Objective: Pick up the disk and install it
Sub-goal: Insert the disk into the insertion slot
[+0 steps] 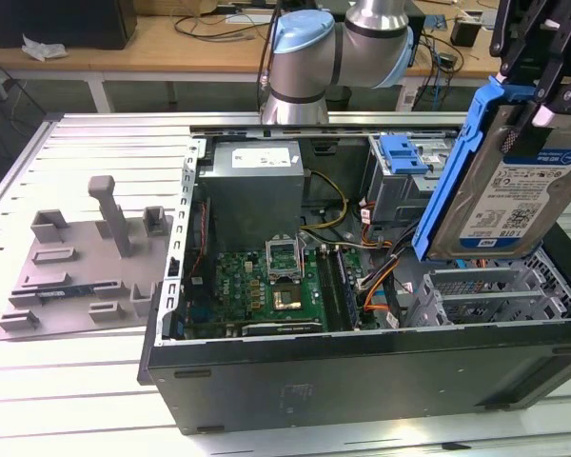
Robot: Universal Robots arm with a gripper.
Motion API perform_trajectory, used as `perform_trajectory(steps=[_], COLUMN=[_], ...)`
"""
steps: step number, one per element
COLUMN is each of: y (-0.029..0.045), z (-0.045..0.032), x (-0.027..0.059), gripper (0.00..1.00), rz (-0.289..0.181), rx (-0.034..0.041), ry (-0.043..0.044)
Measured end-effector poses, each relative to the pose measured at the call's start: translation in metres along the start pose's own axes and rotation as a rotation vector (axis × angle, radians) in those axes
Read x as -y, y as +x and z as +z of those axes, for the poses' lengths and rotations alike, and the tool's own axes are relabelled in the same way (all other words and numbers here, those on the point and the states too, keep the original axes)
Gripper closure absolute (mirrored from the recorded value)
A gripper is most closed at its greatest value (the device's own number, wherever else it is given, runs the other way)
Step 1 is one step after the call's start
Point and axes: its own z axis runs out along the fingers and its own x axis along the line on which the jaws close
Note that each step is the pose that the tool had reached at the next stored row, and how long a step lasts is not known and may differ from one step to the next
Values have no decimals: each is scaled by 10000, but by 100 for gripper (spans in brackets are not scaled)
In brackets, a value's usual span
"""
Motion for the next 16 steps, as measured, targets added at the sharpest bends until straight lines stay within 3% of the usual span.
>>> perform_trajectory(steps=[2,3,4,5,6,14,16], y=[1,1,1,3,5,70,73], z=[-1,0,0,0,0,16,21], x=[0,2,5,11,17,83,94], gripper=[63,63,63,63,63,63,63], rz=[-1,-6,-14,-22,-19,78,101], rx=[13,73,164,337,400,586,597], ry=[0,2,6,11,12,33,65])
